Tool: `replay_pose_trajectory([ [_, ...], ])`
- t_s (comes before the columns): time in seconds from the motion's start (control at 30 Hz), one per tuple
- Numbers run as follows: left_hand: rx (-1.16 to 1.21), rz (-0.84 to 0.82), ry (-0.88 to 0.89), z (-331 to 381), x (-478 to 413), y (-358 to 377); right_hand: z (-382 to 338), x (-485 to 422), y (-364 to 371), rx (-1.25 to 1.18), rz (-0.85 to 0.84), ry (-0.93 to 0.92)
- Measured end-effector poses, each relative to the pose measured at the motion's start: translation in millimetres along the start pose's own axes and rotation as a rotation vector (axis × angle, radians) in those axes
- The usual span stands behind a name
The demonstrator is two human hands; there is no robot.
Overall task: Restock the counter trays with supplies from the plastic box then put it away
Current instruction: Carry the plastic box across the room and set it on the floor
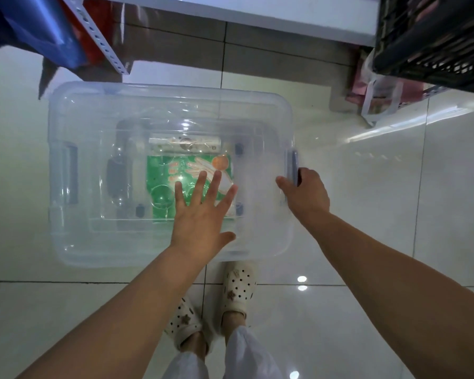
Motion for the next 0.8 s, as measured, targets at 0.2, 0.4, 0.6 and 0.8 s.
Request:
replay_pose_trajectory([
  [0.2,0.163,0.004,-0.02,-25,2,-17,-21,2,3,0.063,0.069,0.042],
  [0.4,0.603,0.068,-0.719,-148,45,-27,-61,29,8,0.28,0.245,0.015],
  [0.6,1.101,-0.118,-1.135,-220,53,4,-93,42,43,0.178,0.241,-0.224],
  [0.8,1.193,-0.104,-1.123,-235,50,26,-88,35,49,0.137,0.391,-0.218],
])
Point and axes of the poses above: each hand's wrist, its own x-axis away from the middle knuckle, its own y-axis out of the palm, z = x × y, the point moved 1 cm from there along -x, towards the middle knuckle, and after that the axes turned 10 degrees about -x, right-handed, at the moved point
